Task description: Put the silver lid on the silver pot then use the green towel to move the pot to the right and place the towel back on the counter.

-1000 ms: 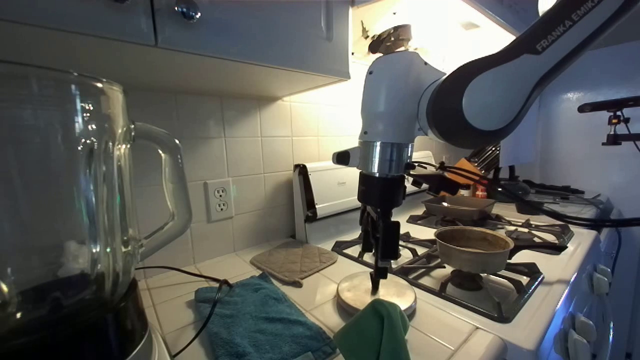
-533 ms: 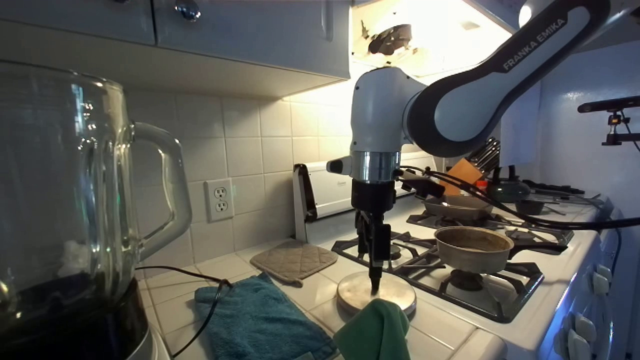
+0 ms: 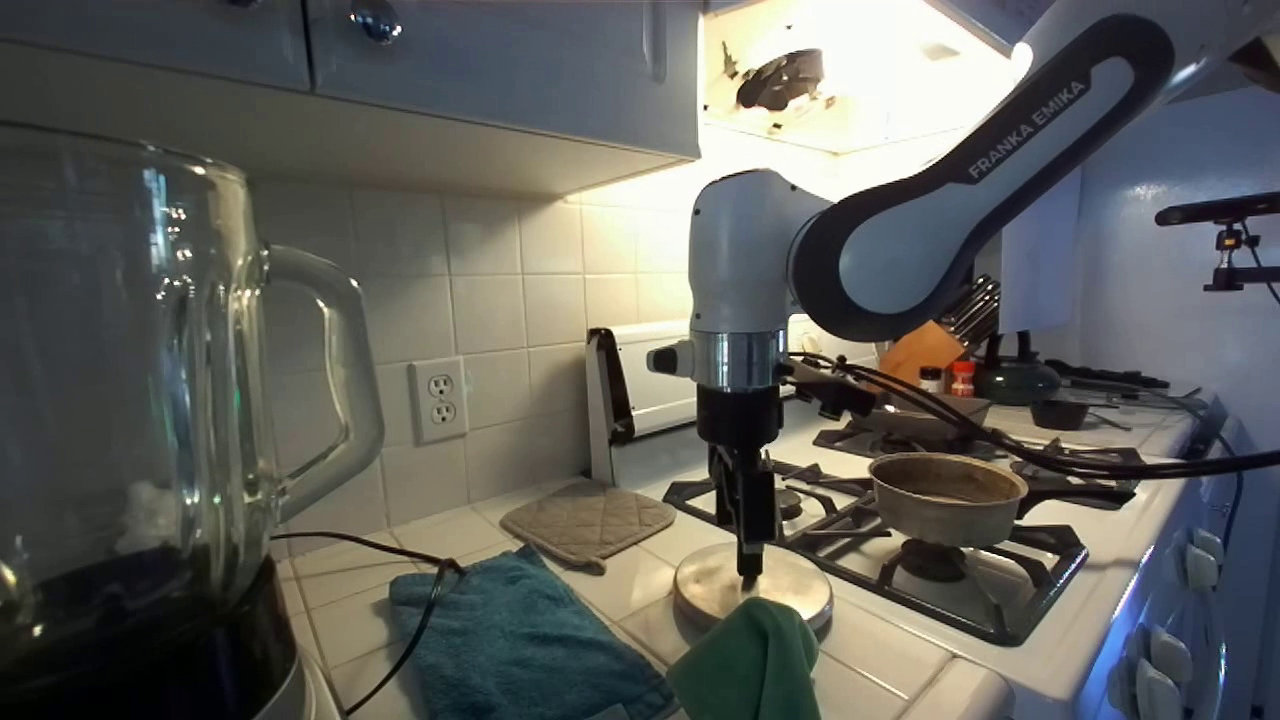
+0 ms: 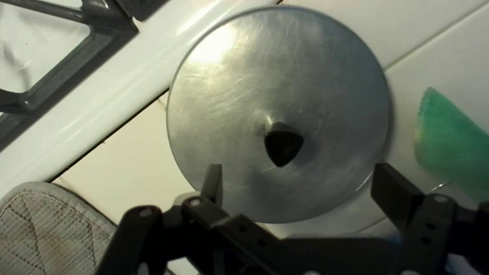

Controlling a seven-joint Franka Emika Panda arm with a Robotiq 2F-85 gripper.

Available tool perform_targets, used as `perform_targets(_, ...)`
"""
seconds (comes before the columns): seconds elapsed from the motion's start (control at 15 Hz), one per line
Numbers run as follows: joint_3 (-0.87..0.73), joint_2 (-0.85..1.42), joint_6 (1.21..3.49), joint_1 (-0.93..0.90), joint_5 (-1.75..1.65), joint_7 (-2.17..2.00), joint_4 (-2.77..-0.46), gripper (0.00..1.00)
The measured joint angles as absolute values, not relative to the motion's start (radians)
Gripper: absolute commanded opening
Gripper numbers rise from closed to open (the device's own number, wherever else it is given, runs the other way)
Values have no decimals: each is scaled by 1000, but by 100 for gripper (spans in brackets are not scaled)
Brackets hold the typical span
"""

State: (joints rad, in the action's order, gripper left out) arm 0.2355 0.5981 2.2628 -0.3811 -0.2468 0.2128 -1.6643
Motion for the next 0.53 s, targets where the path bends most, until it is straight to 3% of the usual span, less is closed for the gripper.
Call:
perform_targets(0.33,226,608,2263,-381,-247,213,-1664,99)
perform_targets(0.4,224,608,2263,-381,-247,213,-1664,74)
perform_targets(0.53,221,610,2263,-381,-247,213,-1664,71)
